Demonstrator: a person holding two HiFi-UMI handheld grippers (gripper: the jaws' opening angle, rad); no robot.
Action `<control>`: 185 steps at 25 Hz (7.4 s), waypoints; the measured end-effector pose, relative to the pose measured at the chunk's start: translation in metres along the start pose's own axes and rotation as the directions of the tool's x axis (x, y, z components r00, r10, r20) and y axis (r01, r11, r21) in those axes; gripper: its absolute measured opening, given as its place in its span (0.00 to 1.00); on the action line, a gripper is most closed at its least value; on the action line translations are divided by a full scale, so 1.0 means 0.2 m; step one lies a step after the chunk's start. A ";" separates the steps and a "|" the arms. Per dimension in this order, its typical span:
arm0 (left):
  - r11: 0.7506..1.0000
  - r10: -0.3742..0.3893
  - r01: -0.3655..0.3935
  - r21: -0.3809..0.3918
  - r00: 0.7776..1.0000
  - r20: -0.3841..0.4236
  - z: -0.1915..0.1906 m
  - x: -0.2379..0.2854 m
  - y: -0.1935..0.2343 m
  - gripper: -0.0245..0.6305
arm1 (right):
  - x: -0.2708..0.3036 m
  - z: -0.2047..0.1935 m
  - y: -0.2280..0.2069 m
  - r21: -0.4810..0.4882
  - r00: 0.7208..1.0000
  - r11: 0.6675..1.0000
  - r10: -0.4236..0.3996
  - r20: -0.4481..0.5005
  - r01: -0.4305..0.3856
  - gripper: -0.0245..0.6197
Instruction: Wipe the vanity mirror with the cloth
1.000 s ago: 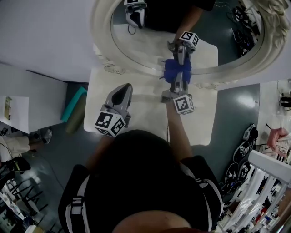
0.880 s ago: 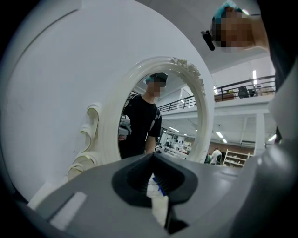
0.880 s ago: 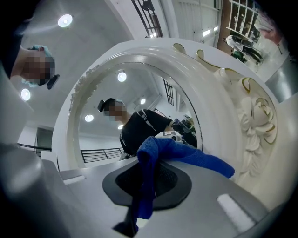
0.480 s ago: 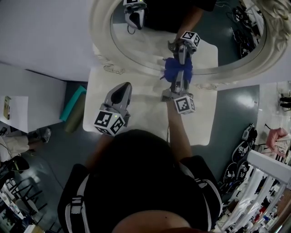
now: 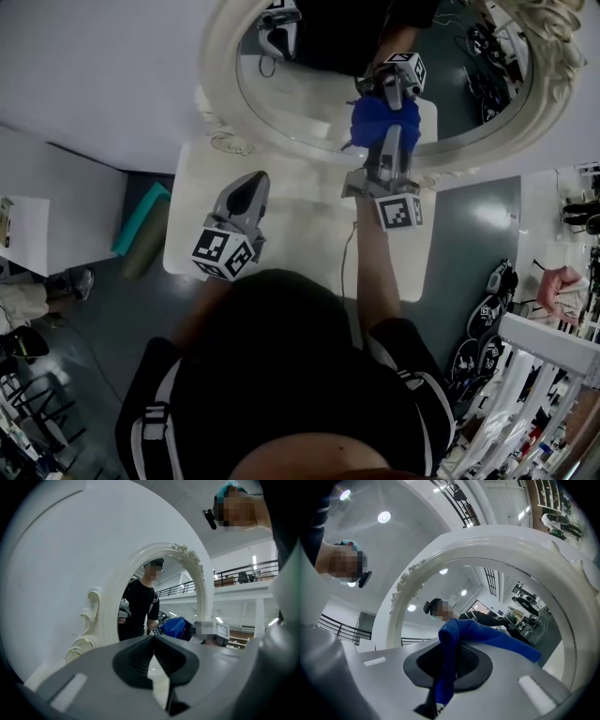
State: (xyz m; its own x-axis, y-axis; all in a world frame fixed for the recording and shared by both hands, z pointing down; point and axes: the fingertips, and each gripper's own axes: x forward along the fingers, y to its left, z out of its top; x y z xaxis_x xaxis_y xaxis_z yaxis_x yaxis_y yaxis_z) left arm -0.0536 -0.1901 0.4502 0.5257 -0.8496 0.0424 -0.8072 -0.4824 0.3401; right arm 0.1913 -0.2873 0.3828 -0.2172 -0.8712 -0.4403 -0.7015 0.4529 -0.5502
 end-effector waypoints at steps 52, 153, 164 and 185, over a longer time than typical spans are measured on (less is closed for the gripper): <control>1.000 0.005 -0.004 -0.020 0.998 0.056 0.04 -0.30 -0.08 0.05 | 0.34 0.87 0.87 -0.185 0.966 0.951 0.256 0.028 -0.246 0.08; 0.989 0.101 -0.084 -0.124 0.985 0.141 0.17 -0.35 0.24 0.05 | 0.82 0.60 1.17 0.151 0.949 0.941 0.314 -0.042 -0.304 0.08; 0.988 0.112 -0.099 -0.118 0.988 0.106 0.11 -0.39 0.21 0.05 | 0.50 0.44 1.09 0.083 0.941 0.947 0.318 -0.116 -0.310 0.08; 0.992 0.024 -0.027 -0.122 0.999 -0.029 -0.13 -0.26 -0.06 0.05 | -0.78 -0.47 0.51 -0.263 0.794 0.963 -0.110 -0.598 -0.064 0.08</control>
State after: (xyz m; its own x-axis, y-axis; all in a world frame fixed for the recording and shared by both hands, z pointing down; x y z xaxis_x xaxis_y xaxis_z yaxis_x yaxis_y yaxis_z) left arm -0.0654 -0.1350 0.4680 0.5140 -0.8542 0.0781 -0.7825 -0.4296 0.4507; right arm 0.0909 -0.1231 0.4622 -0.5011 -0.8548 0.1350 -0.8397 0.4425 -0.3149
